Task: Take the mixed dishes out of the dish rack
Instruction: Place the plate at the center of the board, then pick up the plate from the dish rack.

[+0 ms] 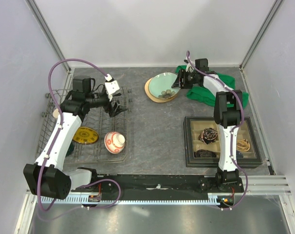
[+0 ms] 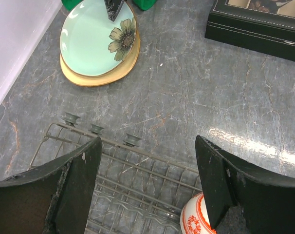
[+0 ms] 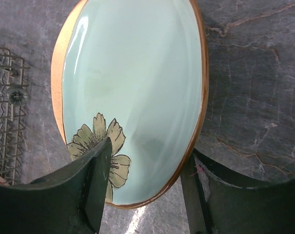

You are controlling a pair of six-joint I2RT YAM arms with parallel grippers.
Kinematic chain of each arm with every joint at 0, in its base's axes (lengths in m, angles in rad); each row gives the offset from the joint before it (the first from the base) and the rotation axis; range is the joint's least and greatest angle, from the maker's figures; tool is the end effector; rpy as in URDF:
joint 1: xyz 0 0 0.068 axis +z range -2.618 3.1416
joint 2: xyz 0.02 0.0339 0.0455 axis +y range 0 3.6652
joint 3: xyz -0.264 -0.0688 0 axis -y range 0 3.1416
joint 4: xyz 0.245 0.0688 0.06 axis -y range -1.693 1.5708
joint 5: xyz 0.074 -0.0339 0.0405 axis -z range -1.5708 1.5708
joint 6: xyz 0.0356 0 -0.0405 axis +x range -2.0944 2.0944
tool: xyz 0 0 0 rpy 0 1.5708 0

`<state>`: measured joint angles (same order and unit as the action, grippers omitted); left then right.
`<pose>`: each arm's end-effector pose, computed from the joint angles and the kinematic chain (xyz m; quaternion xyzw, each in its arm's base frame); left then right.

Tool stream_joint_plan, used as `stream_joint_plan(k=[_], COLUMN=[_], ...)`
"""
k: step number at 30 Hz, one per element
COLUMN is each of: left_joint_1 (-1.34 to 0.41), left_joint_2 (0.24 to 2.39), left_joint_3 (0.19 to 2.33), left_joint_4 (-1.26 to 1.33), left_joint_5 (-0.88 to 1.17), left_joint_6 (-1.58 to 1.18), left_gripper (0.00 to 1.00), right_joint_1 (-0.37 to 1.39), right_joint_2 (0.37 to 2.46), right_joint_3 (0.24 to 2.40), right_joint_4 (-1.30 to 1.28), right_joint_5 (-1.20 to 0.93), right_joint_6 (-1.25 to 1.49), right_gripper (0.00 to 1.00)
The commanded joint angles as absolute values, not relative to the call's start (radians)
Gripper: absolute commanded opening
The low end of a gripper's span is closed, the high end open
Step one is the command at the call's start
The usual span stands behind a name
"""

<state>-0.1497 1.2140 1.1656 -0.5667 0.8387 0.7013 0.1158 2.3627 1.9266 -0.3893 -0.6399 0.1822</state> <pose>0.2485 -0.0643 0.3525 0.5053 0.6614 -0.2335 0.5026 0.5189 0.0818 0.1745 -0.0851 0.8874 0.3410 0.2983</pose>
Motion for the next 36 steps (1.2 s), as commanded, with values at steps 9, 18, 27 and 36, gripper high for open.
stream_joint_plan(k=[9,18,27,36], left_joint_1=[-0.144,-0.144,-0.126,-0.031], left_joint_2=[1.187,1.189,1.169,1.071], left_joint_3=[1.16,1.14,1.138,1.149], left_joint_4=[-0.552,-0.552,-0.595,-0.855], left_joint_5=[0.795,0.69,0.519,0.498], left_joint_6=[0.764,0.83,0.98,1.372], left_gripper=[0.84,0.84,0.85,0.87], right_joint_1=[0.132,0.158,0.158,0.16], right_joint_2=[2.27,2.241,2.171,2.014], right_joint_3=[1.931,1.922,1.827,1.657], right_joint_4=[-0.443,-0.468,-0.463,-0.402], right_joint_5=[-0.569,-0.528,-0.492,-0.48], right_joint_6=[0.08,0.034,0.008,-0.049], right_gripper=[0.64,0.64,0.65,0.77])
